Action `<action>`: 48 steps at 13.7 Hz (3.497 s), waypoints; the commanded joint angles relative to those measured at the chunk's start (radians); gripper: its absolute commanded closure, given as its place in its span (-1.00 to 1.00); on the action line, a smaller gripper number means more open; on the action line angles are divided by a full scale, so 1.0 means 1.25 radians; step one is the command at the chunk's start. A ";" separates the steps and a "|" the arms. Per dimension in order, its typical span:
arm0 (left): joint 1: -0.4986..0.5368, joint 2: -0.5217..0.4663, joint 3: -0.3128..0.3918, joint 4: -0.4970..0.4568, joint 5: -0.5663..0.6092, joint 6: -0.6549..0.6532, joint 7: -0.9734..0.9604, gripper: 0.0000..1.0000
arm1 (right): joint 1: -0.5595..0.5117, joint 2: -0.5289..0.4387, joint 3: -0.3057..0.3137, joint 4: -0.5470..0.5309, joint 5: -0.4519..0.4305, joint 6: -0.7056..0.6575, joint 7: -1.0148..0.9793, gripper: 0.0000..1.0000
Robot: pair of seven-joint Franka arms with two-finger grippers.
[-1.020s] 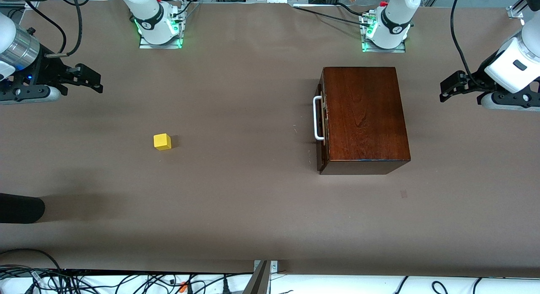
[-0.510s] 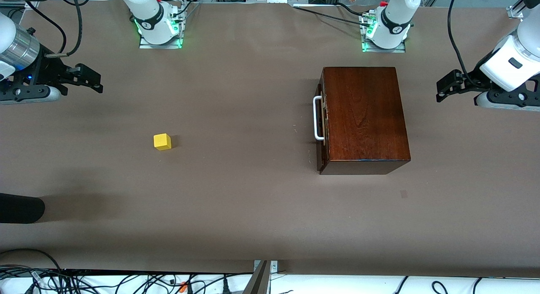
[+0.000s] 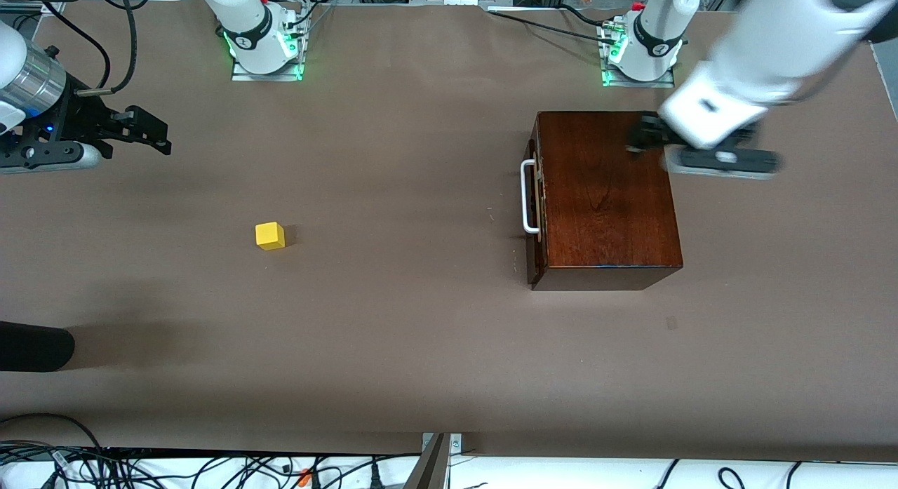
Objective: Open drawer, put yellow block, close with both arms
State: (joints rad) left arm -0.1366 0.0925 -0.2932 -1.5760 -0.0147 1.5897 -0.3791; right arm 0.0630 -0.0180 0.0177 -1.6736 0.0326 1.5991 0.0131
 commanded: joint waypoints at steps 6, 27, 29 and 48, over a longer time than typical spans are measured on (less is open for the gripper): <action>-0.245 0.217 -0.089 0.160 0.134 -0.002 -0.382 -1.00 | -0.006 0.010 0.005 0.022 0.012 -0.008 -0.006 -1.00; -0.276 0.362 -0.069 -0.054 0.339 0.194 -0.413 -1.00 | -0.006 0.011 0.004 0.022 0.012 -0.005 -0.006 -1.00; -0.275 0.365 -0.067 -0.054 0.348 0.194 -0.416 -1.00 | -0.006 0.011 0.004 0.023 0.012 -0.005 -0.004 -1.00; -0.282 0.451 -0.069 0.037 0.337 0.227 -0.453 -1.00 | -0.007 0.034 0.002 0.029 0.027 0.008 -0.026 -1.00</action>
State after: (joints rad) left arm -0.4791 0.6005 -0.3687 -1.5981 0.3948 1.8427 -0.9391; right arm 0.0630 0.0288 0.0172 -1.6603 0.0432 1.6268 0.0059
